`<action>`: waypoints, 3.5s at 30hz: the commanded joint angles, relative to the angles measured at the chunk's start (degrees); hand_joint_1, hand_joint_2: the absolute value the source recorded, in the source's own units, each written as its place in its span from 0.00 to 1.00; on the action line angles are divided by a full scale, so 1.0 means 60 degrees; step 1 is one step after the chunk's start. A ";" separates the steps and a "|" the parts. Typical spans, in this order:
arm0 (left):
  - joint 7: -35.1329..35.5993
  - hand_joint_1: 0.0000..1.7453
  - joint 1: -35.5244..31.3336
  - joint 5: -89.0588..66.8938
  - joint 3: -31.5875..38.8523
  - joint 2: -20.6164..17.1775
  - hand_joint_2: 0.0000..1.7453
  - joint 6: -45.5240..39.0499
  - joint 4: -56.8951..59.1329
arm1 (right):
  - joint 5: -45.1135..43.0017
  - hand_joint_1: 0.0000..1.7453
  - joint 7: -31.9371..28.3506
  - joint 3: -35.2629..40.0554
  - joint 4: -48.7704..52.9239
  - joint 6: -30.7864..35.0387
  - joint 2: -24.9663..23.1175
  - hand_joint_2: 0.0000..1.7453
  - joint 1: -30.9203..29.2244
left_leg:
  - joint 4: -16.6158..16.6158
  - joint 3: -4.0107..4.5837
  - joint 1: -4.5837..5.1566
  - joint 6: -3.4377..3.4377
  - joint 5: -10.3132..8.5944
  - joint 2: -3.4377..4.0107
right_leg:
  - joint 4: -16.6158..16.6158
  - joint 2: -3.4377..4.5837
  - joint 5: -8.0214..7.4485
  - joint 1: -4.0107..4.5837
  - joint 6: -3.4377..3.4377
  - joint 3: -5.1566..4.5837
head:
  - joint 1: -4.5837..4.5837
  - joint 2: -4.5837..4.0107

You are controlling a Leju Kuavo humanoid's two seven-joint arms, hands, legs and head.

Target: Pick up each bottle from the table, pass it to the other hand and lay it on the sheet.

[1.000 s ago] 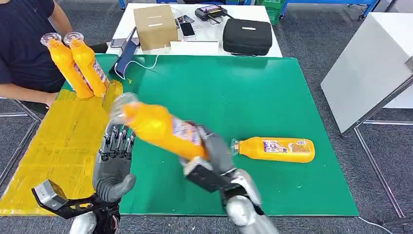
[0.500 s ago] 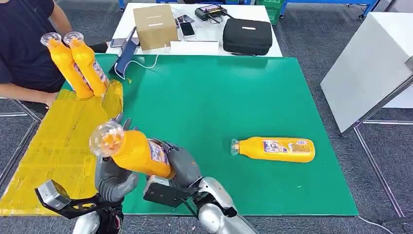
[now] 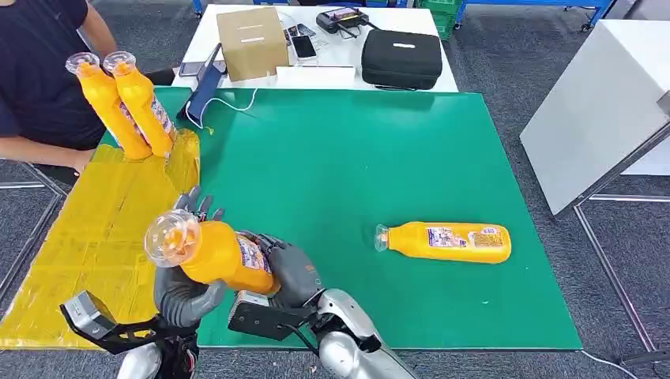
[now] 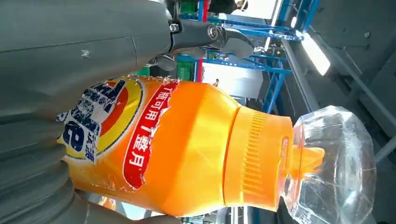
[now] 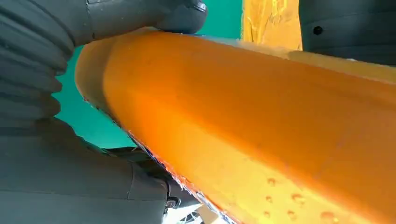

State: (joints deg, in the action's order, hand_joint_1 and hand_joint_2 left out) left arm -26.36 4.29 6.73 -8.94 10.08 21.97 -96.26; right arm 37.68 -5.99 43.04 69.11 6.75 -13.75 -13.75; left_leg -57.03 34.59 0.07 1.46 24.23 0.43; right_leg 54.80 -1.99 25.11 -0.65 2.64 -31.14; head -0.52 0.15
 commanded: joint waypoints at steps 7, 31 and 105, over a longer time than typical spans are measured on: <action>0.0606 0.00 -0.0669 -0.2288 -0.1076 -0.0583 1.00 -0.1134 0.1409 | 0.0641 1.00 0.0106 0.1483 -0.0372 -0.0104 0.0171 1.00 -0.0279 | 0.0006 -0.0039 -0.0009 -0.0019 0.0009 -0.0009 | -0.0005 0.0023 0.0012 0.0005 -0.0020 0.0042 | 0.0004 0.0000; 0.0084 1.00 -0.0561 -0.2982 -0.0786 -0.0921 1.00 -0.1095 0.1456 | 0.0608 1.00 0.0052 0.1454 -0.0826 -0.0171 0.0075 1.00 -0.0377 | 0.0007 -0.0032 -0.0005 -0.0015 0.0009 0.0003 | -0.0003 0.0029 0.0009 0.0002 -0.0015 0.0031 | 0.0000 0.0000; 0.0944 0.00 -0.2411 -1.3161 0.0496 -0.3361 0.00 -0.8941 0.6939 | -0.0612 0.00 -0.0403 -0.5891 0.5099 -0.1217 0.6389 0.00 0.2410 | -0.0005 -0.0028 0.0027 -0.0020 0.0004 -0.0031 | -0.0004 0.0016 0.0001 -0.0025 -0.0013 0.0036 | 0.0007 0.0000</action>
State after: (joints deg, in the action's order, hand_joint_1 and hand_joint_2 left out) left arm -20.70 -9.16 -72.28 -3.87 -9.44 -32.06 -57.31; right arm 34.10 -8.44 7.93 101.57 -0.13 25.33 1.62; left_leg -57.06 34.62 0.30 1.46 24.18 0.22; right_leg 54.81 -2.11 25.07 -0.84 2.69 -31.13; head -0.48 0.15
